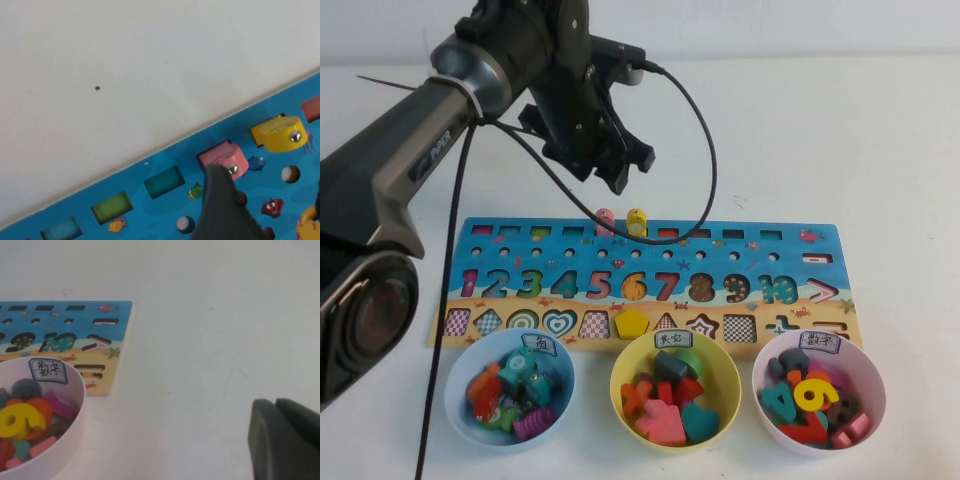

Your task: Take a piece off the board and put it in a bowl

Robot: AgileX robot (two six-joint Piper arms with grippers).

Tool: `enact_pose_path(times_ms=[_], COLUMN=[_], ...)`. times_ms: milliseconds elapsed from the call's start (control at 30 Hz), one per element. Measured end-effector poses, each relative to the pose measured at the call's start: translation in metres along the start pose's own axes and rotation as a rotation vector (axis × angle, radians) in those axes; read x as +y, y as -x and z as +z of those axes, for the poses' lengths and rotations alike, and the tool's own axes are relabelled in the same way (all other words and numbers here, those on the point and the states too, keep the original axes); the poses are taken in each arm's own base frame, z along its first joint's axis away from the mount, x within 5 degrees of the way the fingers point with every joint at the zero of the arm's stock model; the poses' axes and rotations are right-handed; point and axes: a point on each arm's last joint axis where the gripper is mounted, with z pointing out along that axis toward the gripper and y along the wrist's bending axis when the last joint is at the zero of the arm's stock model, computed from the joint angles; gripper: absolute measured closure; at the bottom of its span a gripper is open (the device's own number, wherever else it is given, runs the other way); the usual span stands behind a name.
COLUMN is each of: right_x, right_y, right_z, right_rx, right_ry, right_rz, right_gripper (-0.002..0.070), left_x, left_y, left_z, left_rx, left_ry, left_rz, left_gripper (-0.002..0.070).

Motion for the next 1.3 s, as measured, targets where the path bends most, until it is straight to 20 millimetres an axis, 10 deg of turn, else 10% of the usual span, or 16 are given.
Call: enact_pose_path(times_ms=[1300], right_x=[0.0], right_y=[0.0], right_z=[0.0], right_rx=[0.002], right_ry=[0.0], right_rz=[0.0], right_gripper=[0.0694], left_x=[0.005], left_y=[-0.006], left_z=[0.051], left_rx=[0.096], left_ry=[0.043], left_rz=[-0.009], left_gripper=[0.0329])
